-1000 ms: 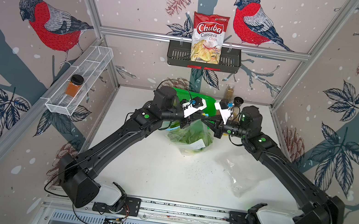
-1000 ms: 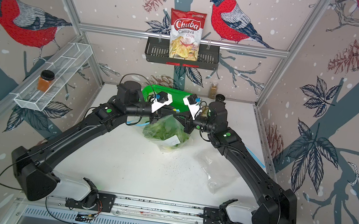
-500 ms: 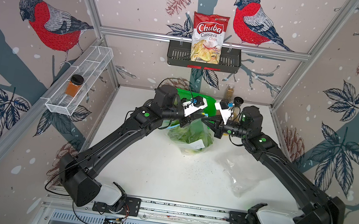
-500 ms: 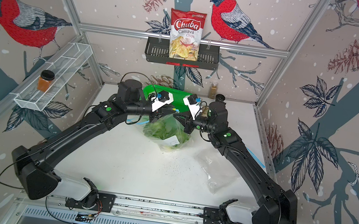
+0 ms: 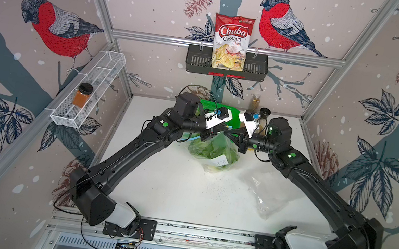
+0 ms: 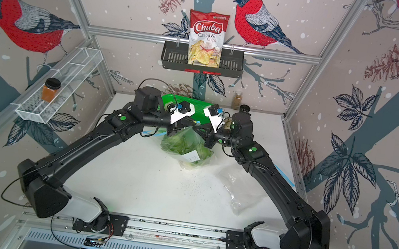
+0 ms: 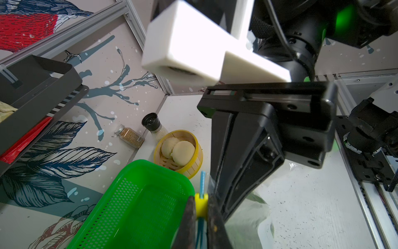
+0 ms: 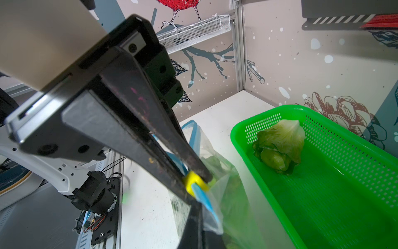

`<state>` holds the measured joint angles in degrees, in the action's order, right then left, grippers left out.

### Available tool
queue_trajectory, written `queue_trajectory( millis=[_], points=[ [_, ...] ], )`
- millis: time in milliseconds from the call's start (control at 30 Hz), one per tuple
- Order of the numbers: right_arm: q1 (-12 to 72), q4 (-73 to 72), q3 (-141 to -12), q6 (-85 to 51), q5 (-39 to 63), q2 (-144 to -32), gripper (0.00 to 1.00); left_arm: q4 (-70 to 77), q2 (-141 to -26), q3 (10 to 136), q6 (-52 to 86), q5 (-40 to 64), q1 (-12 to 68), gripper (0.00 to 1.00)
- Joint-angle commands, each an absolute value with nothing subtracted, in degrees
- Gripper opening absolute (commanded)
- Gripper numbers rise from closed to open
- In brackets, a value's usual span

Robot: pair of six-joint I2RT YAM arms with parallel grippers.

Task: Put the chinese cabbages into a zipper bag and zip it
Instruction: Zip the zipper on the zipper food storage bag.

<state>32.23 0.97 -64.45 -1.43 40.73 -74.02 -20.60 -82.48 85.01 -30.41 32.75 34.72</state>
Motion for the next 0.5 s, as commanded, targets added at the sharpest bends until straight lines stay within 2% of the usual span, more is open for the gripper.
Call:
queue_trajectory(
  millis=[0, 133, 200, 267, 367, 467],
  points=[
    [32.29, -0.71, -65.21, -0.79, 40.65, -73.89, 0.00, -21.58, -81.93, 85.31, -31.20, 32.08, 34.72, 0.01],
    [32.26, -0.39, -65.14, -0.55, 40.24, -73.40, 0.04, -21.09, -81.12, 84.70, -31.20, 30.55, 34.72, 0.00],
    [32.26, -0.35, -65.21, -0.46, 39.72, -73.15, 0.11, -21.36, -80.97, 84.78, -31.29, 30.25, 34.72, 0.00],
    [32.26, -0.28, -65.38, -0.18, 39.32, -72.87, 0.14, -21.49, -80.78, 84.81, -31.29, 30.21, 34.72, 0.00],
    [32.17, -1.09, -65.39, 0.24, 39.08, -72.14, 0.24, -21.76, -80.51, 84.69, -31.36, 30.32, 34.73, 0.00],
    [32.17, -1.19, -66.06, 0.68, 39.69, -72.52, 0.23, -21.88, -80.42, 84.75, -31.46, 30.15, 34.72, 0.00]
  ],
)
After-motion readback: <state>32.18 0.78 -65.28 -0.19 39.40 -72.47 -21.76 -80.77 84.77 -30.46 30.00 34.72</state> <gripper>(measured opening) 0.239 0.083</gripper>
